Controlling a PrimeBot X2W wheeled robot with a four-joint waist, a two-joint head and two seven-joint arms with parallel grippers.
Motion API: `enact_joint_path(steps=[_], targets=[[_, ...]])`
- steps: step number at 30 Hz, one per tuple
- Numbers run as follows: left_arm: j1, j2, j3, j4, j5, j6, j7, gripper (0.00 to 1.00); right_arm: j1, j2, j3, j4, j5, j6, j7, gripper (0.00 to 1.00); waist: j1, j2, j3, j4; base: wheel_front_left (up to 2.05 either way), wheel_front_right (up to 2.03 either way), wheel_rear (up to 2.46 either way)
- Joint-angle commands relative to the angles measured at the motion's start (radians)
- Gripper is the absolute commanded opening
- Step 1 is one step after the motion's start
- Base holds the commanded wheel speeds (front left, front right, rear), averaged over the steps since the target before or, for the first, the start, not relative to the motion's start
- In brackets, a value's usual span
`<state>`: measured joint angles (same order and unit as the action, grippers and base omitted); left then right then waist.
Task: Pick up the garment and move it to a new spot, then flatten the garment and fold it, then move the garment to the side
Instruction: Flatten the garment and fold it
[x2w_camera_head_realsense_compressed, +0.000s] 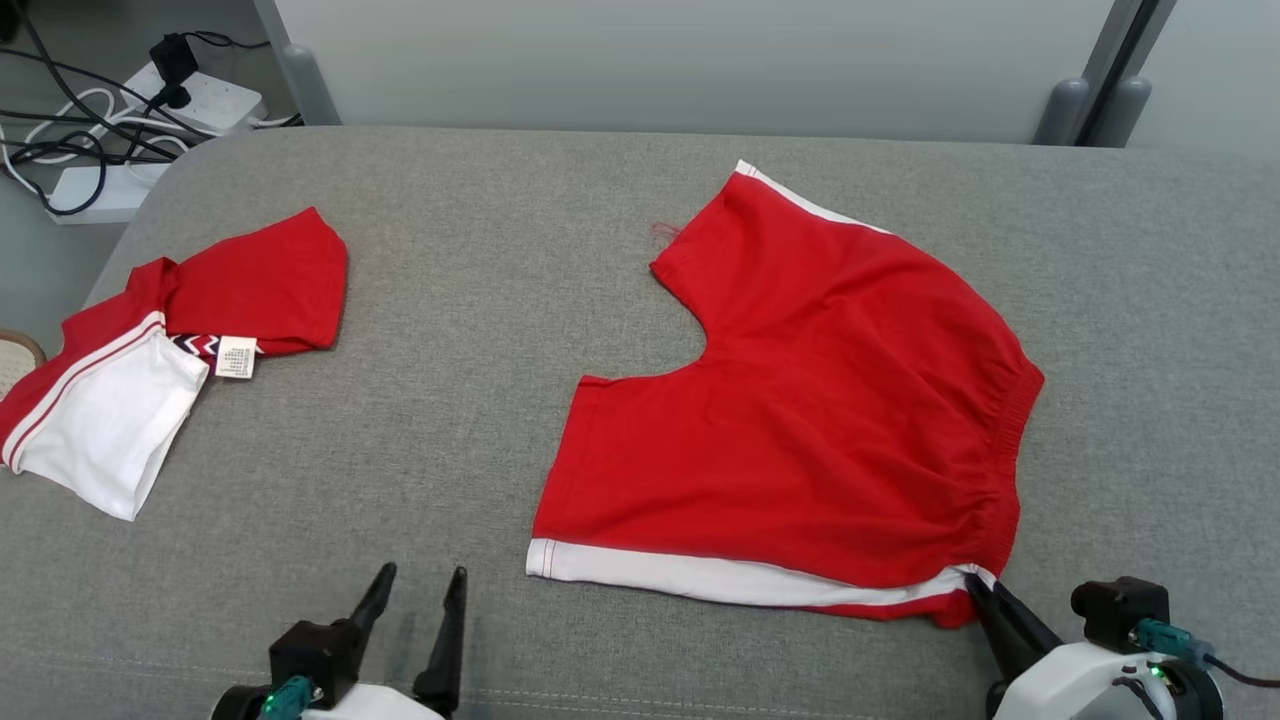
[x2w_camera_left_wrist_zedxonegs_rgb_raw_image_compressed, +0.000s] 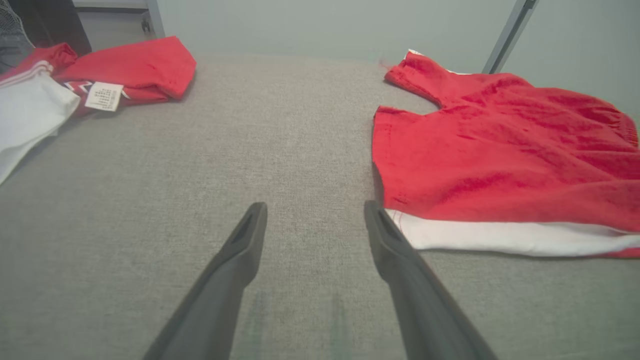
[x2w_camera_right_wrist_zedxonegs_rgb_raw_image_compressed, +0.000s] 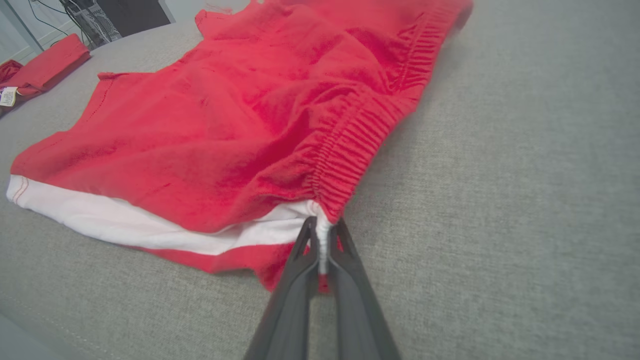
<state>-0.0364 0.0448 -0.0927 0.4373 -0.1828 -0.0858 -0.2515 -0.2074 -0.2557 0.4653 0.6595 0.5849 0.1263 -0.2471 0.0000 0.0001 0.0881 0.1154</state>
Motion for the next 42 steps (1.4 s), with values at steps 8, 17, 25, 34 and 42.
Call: enact_joint_path(steps=[8,17,25,34,42], targets=[[-0.144,0.012,-0.134,0.128,-0.123,-0.044,-0.01,1.0,-0.042,-0.039,0.03,-0.039,0.01,0.004,-0.014,0.0,0.0,-0.0001,0.047,-0.027,0.0,0.0,0.0],[-0.277,0.101,-0.334,0.243,-0.349,-0.045,-0.01,1.0,-0.072,-0.049,0.056,-0.047,0.016,0.004,-0.015,0.0,0.0,-0.0001,0.089,-0.06,0.0,0.0,0.0],[-0.302,0.126,-0.411,0.263,-0.441,-0.045,-0.01,1.0,-0.087,-0.049,0.067,-0.05,0.019,0.004,-0.015,0.0,0.0,-0.0001,0.1,-0.077,0.0,0.0,0.0],[-0.31,0.143,-0.498,0.25,-0.551,-0.045,-0.01,0.93,-0.091,-0.051,0.071,-0.053,0.02,0.004,-0.015,0.0,0.0,-0.0001,0.101,-0.082,0.0,0.0,0.0],[-0.328,0.166,-0.558,0.243,-0.626,-0.045,-0.01,0.0,-0.099,-0.05,0.078,-0.058,0.023,0.004,-0.015,0.0,0.0,-0.0001,0.101,-0.089,0.0,0.0,0.0]])
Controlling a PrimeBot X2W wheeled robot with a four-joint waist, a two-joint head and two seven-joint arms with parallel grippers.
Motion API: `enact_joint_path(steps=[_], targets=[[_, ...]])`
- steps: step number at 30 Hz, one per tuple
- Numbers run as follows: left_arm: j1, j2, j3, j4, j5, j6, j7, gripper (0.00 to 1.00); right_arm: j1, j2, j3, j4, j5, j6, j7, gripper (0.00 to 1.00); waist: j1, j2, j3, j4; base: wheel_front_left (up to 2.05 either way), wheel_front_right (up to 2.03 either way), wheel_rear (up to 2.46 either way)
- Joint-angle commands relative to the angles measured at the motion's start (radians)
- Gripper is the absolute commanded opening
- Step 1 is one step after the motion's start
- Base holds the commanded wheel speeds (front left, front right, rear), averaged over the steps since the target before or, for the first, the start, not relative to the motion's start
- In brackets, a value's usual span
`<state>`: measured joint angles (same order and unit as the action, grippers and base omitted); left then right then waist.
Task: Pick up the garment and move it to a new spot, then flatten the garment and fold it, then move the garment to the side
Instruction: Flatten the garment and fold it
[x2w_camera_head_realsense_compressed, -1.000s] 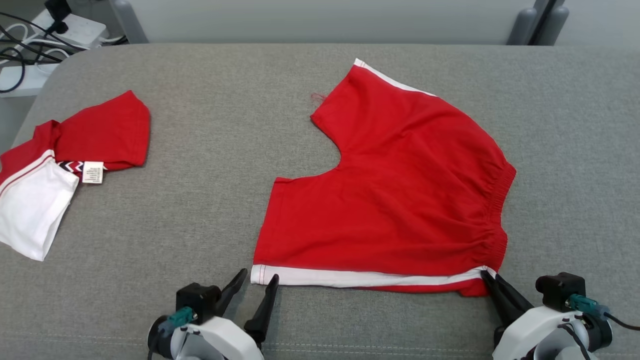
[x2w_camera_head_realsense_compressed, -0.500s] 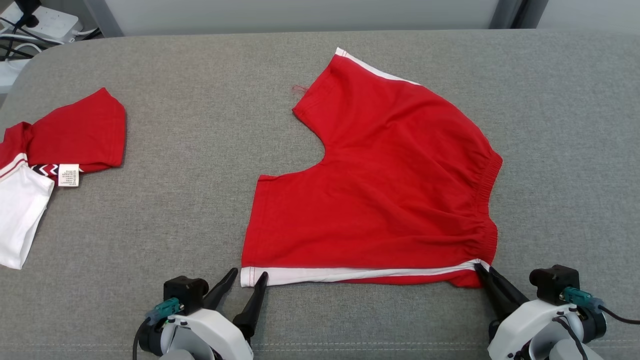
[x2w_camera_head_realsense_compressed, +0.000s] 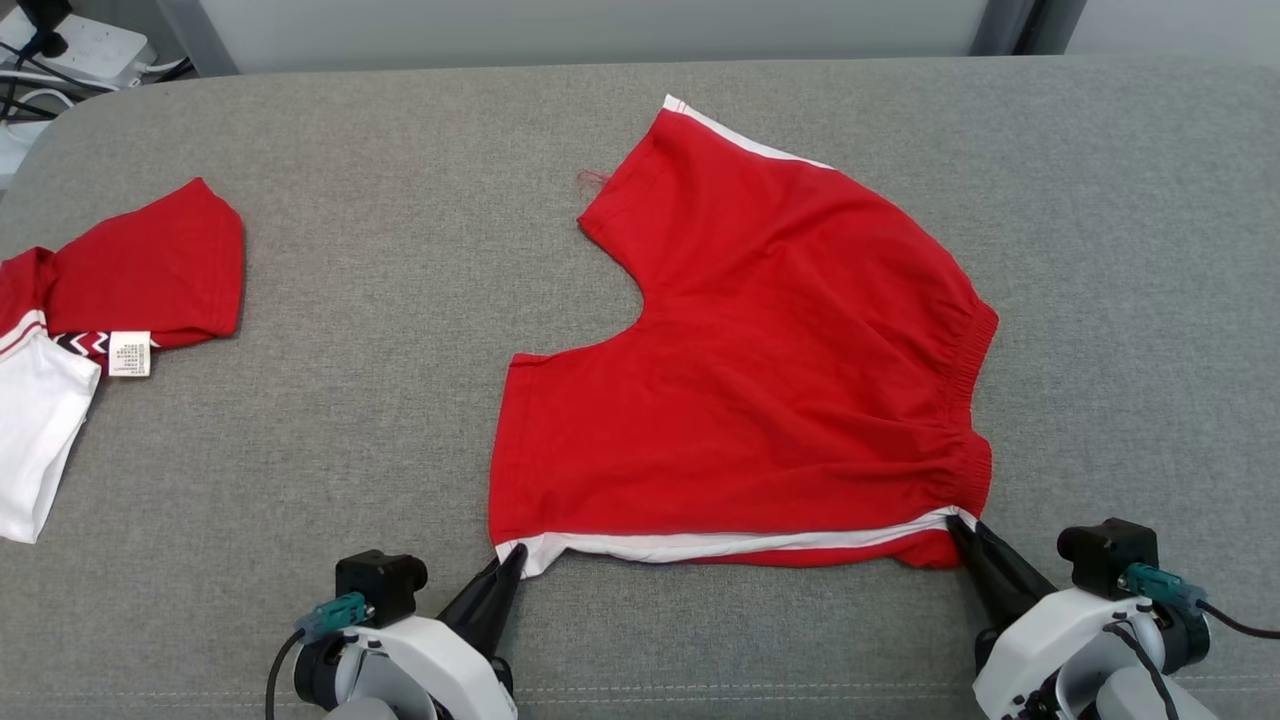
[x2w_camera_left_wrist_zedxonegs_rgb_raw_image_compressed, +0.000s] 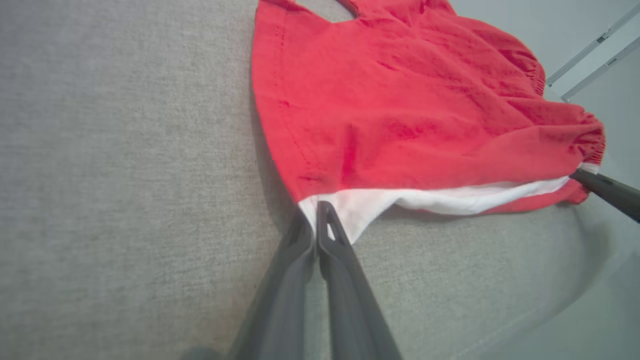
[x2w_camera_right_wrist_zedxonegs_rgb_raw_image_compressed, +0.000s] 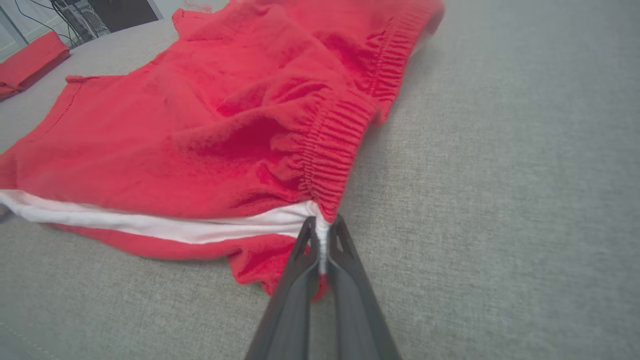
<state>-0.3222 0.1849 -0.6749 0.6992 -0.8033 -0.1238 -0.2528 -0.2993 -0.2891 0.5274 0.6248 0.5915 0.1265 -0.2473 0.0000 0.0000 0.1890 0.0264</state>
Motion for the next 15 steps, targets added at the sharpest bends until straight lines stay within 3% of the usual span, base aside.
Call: enact_joint_path(steps=[1,6,15], targets=[[-0.044,0.03,0.013,-0.028,-0.013,-0.007,-0.009,0.0,-0.006,-0.018,0.019,-0.029,0.02,0.004,-0.014,0.0,0.0,0.0,-0.001,0.0,0.0,0.0,0.0],[-0.049,0.084,-0.046,-0.095,-0.055,-0.007,-0.009,0.0,0.004,-0.057,0.09,-0.096,0.079,0.004,-0.014,0.0,0.0,0.0,-0.016,0.0,0.0,0.0,0.0],[-0.06,0.232,-0.198,-0.185,-0.24,-0.007,0.057,0.0,-0.012,-0.264,0.307,-0.281,0.293,0.004,0.047,0.0,0.0,0.0,-0.067,0.016,0.0,0.0,0.0]])
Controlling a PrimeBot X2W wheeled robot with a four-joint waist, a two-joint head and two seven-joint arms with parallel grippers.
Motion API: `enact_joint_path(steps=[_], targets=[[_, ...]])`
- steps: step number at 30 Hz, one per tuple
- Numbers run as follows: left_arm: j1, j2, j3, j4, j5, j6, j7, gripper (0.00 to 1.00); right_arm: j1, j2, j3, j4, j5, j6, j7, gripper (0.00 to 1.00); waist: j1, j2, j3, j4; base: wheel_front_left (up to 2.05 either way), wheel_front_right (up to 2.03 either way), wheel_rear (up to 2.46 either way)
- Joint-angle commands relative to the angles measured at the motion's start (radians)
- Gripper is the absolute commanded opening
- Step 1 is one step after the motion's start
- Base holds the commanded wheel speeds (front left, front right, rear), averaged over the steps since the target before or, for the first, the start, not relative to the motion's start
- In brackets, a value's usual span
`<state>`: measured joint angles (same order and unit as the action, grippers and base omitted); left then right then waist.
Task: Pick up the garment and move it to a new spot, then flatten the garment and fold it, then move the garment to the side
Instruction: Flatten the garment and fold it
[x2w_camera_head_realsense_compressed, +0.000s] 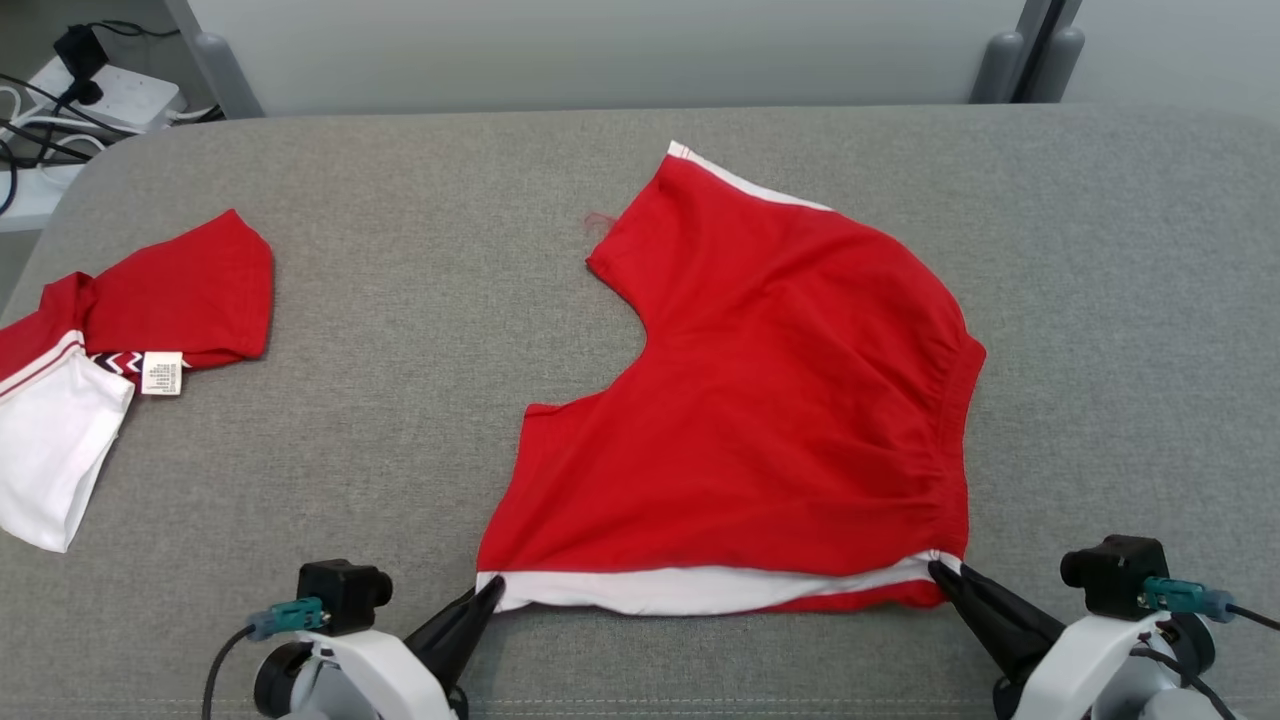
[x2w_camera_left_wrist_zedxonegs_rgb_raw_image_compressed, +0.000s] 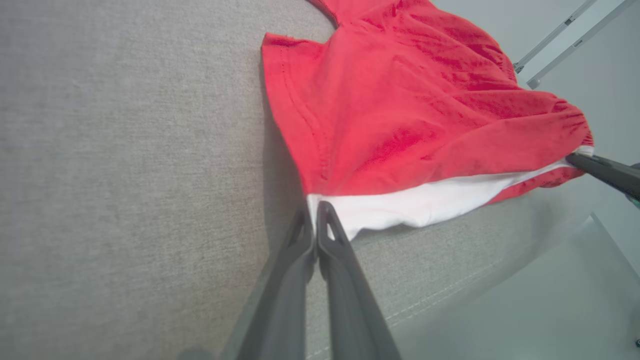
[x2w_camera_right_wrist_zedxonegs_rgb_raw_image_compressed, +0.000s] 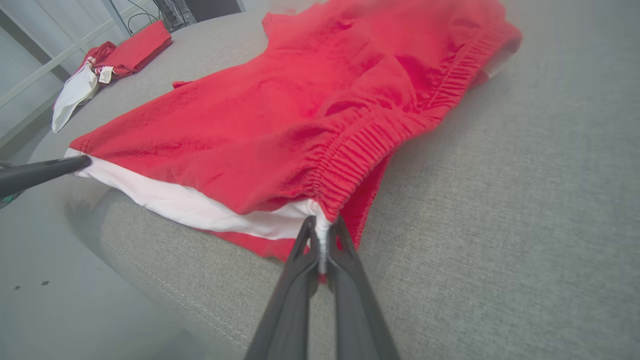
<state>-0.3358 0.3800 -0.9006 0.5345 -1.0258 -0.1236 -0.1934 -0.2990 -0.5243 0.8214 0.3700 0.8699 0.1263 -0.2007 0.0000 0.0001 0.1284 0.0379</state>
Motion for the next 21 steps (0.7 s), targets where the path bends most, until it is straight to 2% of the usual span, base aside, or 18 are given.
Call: enact_joint_path(steps=[1,6,11,21], targets=[[-0.051,0.056,0.015,-0.028,-0.036,-0.007,0.011,0.0,-0.019,-0.053,0.034,-0.043,0.031,0.004,0.01,0.0,0.0,-0.0001,-0.011,0.006,0.0,0.0,0.0],[-0.067,0.133,-0.039,-0.059,-0.114,-0.007,0.059,0.0,-0.049,-0.153,0.11,-0.111,0.123,0.004,0.046,0.0,0.0,-0.0001,-0.03,0.011,0.0,0.0,0.0],[-0.074,0.173,-0.081,-0.084,-0.17,-0.007,0.102,0.0,-0.067,-0.202,0.148,-0.134,0.183,0.004,0.07,0.0,0.0,-0.0001,-0.044,0.011,0.0,0.0,0.0],[-0.077,0.266,-0.164,-0.155,-0.283,-0.007,0.246,0.0,-0.056,-0.264,0.249,-0.194,0.34,0.004,0.183,0.0,0.0,-0.0001,-0.081,0.011,0.0,0.0,0.0]])
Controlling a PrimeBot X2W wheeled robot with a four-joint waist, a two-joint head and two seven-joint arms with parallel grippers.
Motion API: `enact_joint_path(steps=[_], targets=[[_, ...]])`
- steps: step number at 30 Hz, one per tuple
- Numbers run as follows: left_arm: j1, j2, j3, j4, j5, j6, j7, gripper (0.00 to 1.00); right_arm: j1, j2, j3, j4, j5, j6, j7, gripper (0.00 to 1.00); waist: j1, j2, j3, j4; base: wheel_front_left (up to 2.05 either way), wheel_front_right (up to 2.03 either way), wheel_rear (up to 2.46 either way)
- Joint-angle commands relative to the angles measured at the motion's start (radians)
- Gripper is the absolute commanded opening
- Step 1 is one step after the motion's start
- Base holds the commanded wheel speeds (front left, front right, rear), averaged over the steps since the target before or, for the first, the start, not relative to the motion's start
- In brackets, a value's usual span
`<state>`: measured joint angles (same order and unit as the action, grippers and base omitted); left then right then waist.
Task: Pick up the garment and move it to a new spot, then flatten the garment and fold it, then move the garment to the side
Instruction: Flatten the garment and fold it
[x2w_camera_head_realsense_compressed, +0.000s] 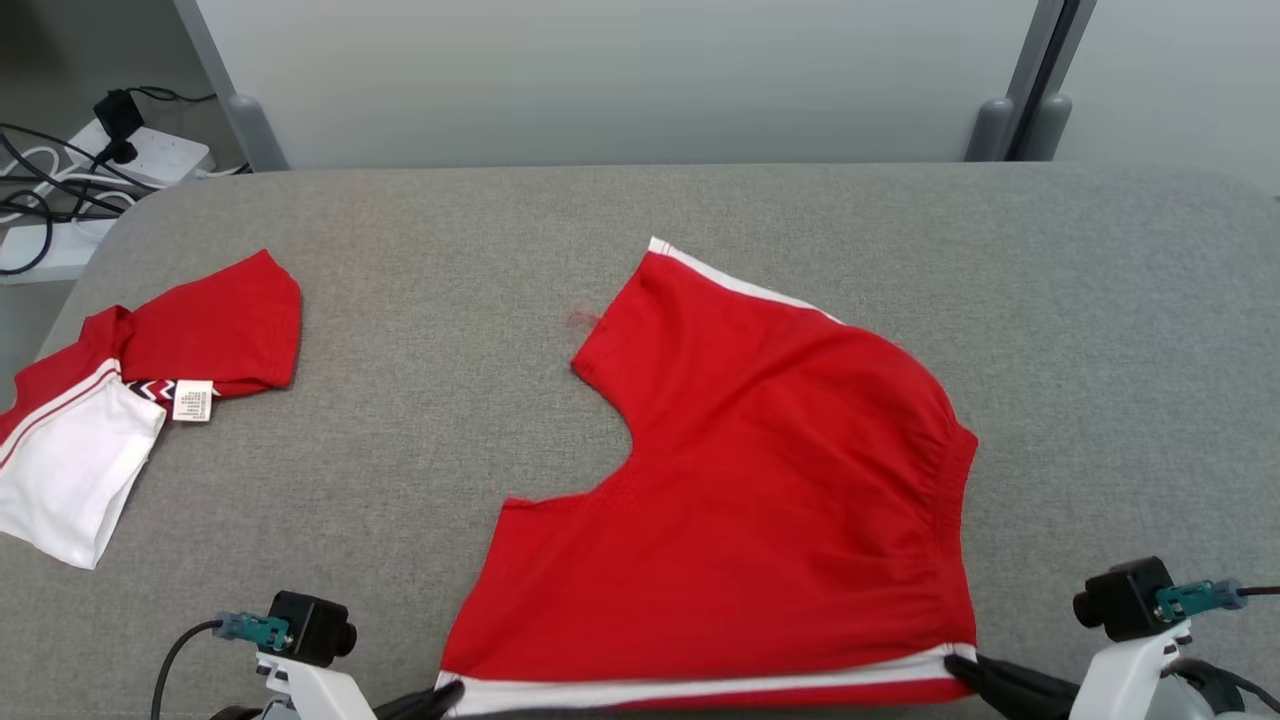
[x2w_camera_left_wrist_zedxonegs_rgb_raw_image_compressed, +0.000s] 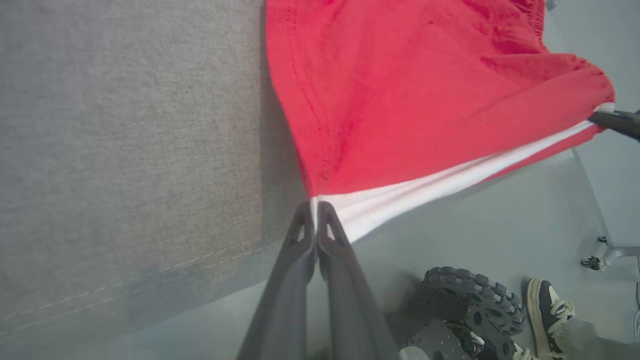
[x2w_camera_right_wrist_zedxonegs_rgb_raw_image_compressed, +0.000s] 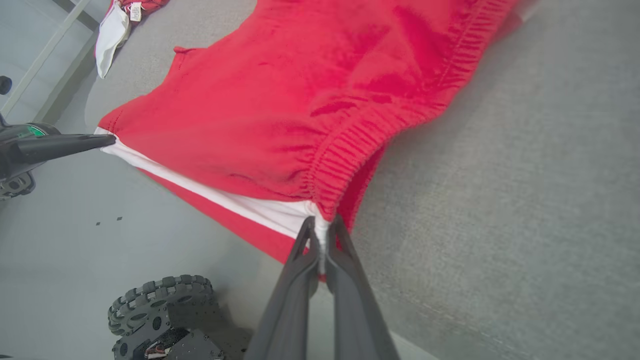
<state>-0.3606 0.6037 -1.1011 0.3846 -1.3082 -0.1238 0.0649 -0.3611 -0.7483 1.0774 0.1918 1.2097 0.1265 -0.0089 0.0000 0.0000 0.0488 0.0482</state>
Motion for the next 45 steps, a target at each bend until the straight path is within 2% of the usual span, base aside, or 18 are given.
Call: enact_joint_path(steps=[1,8,15,19,24,28,33,45], targets=[[-0.052,0.052,0.029,-0.016,-0.011,-0.007,0.009,0.0,0.011,-0.047,-0.001,-0.019,0.019,0.004,0.008,0.0,0.0,0.0,-0.004,0.001,0.0,0.0,0.0],[-0.075,0.114,0.019,-0.091,-0.052,-0.007,0.106,0.0,0.02,-0.08,0.01,-0.045,0.116,0.004,0.082,0.0,0.0,0.0,-0.01,-0.003,0.0,0.0,0.0],[-0.247,0.137,0.091,-0.212,-0.068,-0.007,0.148,0.0,-0.012,-0.066,-0.073,-0.088,0.213,0.004,0.008,0.0,0.0,0.0,0.026,-0.016,0.0,0.0,0.0],[-0.378,0.111,0.133,-0.221,-0.113,-0.007,0.204,0.0,-0.049,-0.04,-0.147,-0.101,0.314,0.004,-0.031,0.0,0.0,0.0,0.068,-0.04,0.0,0.0,0.0],[-0.555,0.041,0.15,-0.106,-0.093,-0.007,0.233,0.0,-0.137,0.016,-0.232,-0.065,0.4,0.004,-0.04,0.0,0.0,0.0,0.15,-0.092,0.0,0.0,0.0],[-0.651,-0.009,0.152,-0.022,-0.084,-0.007,0.235,0.0,-0.2,0.061,-0.278,-0.033,0.418,0.004,-0.049,0.0,0.0,0.0,0.215,-0.125,0.0,0.0,0.0],[-0.739,-0.044,0.152,0.051,-0.069,-0.007,0.221,0.0,-0.256,0.107,-0.307,-0.021,0.42,0.004,-0.045,0.0,0.0,0.0,0.283,-0.159,0.0,0.0,0.0],[-0.918,-0.069,0.094,0.203,0.0,-0.007,0.16,0.0,-0.344,0.211,-0.321,0.023,0.385,0.004,-0.009,0.0,0.0,0.0,0.429,-0.245,0.0,0.0,0.0]])
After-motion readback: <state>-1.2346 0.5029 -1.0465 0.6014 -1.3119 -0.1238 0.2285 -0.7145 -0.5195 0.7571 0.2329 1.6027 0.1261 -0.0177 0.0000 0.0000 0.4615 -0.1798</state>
